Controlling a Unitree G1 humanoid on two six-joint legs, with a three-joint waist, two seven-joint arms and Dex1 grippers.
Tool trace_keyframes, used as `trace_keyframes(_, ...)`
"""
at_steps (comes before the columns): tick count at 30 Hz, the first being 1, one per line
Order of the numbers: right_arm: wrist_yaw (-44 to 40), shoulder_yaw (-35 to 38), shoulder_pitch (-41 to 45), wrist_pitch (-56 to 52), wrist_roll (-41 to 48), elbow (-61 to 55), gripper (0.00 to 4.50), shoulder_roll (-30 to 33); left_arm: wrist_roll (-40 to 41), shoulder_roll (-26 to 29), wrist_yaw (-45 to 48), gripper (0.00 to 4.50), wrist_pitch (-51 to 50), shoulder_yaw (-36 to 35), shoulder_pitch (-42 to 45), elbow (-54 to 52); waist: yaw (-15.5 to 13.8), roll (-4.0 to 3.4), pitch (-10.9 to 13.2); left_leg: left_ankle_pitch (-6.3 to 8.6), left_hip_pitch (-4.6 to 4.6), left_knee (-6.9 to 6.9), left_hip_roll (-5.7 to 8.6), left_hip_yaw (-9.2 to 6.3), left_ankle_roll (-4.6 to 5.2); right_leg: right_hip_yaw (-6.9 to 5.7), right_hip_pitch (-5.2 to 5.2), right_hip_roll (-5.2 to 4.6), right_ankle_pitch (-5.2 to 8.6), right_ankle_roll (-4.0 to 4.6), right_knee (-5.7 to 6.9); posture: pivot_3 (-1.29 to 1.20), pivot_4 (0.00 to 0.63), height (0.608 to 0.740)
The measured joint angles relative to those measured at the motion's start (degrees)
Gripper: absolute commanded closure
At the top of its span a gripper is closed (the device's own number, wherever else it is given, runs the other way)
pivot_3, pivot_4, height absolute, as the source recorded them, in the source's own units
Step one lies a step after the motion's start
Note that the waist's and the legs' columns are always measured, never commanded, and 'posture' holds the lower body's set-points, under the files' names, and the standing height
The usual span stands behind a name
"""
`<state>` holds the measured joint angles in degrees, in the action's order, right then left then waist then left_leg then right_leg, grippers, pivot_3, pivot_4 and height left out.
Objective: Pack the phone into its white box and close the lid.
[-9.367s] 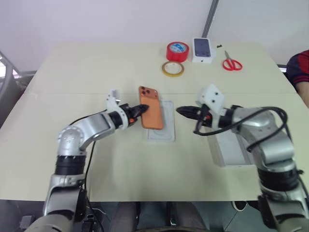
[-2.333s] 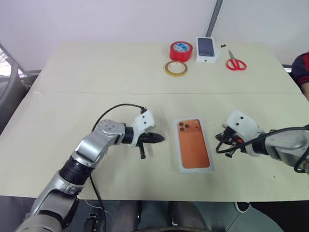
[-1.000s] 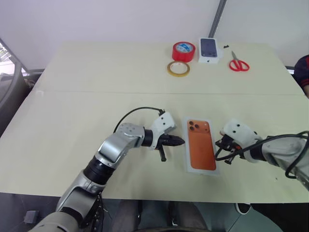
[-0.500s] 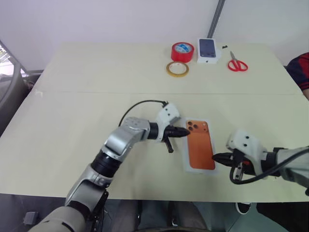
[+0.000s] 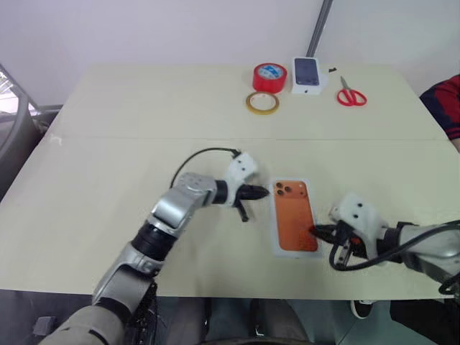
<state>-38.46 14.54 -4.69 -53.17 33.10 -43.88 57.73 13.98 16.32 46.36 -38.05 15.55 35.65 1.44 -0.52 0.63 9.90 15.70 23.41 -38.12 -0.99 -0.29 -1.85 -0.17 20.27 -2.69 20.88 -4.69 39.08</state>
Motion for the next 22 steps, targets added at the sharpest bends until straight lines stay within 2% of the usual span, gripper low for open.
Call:
trace_keyframes(5, 1.10, 2.61, 3.57, 8.34, -4.19, 7.23, 4.46, -3.32, 2.80, 7.63, -0.73, 4.50, 2.09, -11.84, -3.61, -2.63, -0.03, -0.02, -0.01, -0.01, -0.01, 0.01, 0.02, 0.02, -0.02, 0.00, 0.02, -0.06, 0.00, 0.00, 0.00, 0.00, 0.150, 0.740)
trace_keyframes(10, 0.43, 5.57, 8.71, 9.29, -1.63, 14.87, 4.46, -7.07, 4.35, 12.55, -1.58, 4.50, 3.62, -19.95, -10.07, -2.56, -0.15, -0.03, 0.00, -0.02, 0.00, 0.02, 0.01, 0.01, -0.03, -0.01, 0.02, -0.08, 0.00, 0.00, 0.01, 0.00, 0.150, 0.740)
trace_keyframes(16, -1.76, 7.34, 9.79, 11.34, -0.74, 21.41, 4.46, -7.71, 5.67, 16.42, -2.49, 4.50, 3.65, -25.45, -16.01, -2.92, -0.12, -0.04, 0.00, 0.00, 0.01, 0.03, 0.03, 0.02, -0.01, -0.01, 0.03, -0.14, 0.00, 0.00, 0.02, 0.00, 0.150, 0.740)
trace_keyframes(22, -4.21, 6.00, 9.10, 12.79, -0.75, 22.21, 4.46, -8.49, 7.57, 17.94, -3.73, 4.50, 2.85, -27.90, -20.51, -6.97, -0.01, -0.04, 0.00, 0.00, 0.01, 0.06, 0.01, 0.02, 0.00, -0.01, 0.05, -0.13, 0.00, 0.00, 0.02, 0.00, 0.150, 0.740)
